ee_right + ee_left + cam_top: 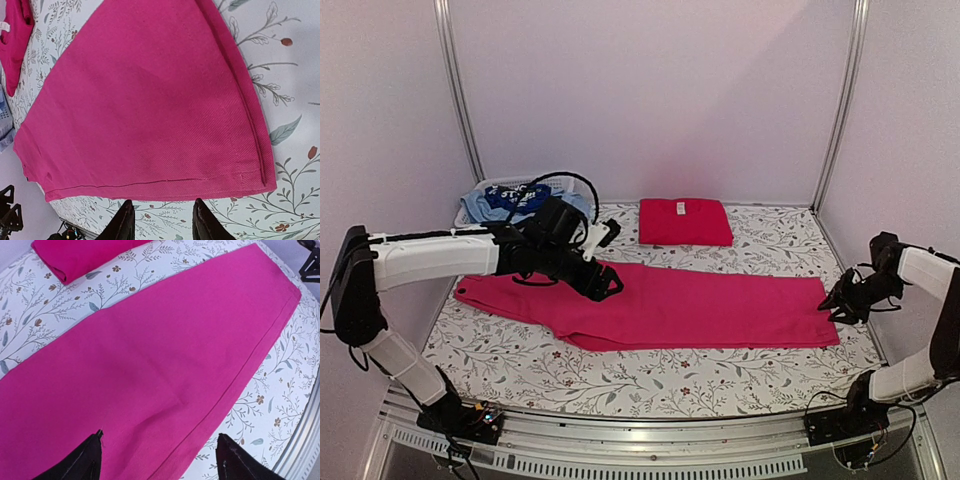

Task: Fold and stack the mixed laundry pile
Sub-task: Smooth out the rectangle-folded trousers at the center of the board.

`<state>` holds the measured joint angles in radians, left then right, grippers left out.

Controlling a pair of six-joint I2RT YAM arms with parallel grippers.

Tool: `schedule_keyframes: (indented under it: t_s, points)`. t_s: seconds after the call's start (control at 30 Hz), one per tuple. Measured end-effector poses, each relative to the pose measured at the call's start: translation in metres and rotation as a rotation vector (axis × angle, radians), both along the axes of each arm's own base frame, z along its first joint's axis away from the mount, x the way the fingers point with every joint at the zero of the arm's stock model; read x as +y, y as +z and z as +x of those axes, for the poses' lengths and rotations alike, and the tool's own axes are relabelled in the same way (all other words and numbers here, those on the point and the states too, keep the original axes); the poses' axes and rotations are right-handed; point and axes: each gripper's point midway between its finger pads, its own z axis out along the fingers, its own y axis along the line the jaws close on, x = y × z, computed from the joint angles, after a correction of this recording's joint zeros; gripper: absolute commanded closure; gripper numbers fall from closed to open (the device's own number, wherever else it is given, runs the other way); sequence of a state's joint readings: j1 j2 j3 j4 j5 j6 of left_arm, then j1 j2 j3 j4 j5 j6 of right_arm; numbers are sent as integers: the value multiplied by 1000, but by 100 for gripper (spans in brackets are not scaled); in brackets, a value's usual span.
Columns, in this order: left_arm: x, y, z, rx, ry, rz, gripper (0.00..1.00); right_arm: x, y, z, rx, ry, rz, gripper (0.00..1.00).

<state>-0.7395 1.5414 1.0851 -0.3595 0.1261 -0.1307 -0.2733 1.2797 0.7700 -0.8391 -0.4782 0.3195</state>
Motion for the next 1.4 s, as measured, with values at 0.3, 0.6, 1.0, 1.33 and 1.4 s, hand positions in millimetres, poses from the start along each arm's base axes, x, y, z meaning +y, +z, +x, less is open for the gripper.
schedule_keyframes:
  t_s: [0.3,0.6,1.0,1.33,1.4]
  points:
    - [-6,-11,-1,-18,-29,52,21,-21,-22,-8,101,-87,-98,62]
    - [13,-64,27,79,81,151,23,-29,-46,-2,151,-115,-120,59]
    - [126,-130,89,326,532,139,26,-11,-55,55,124,-40,14,60]
    - [178,-122,108,348,657,82,23,4,-35,123,-25,108,-4,67]
    - [173,-115,105,335,634,84,23,2,-35,122,-28,123,-24,68]
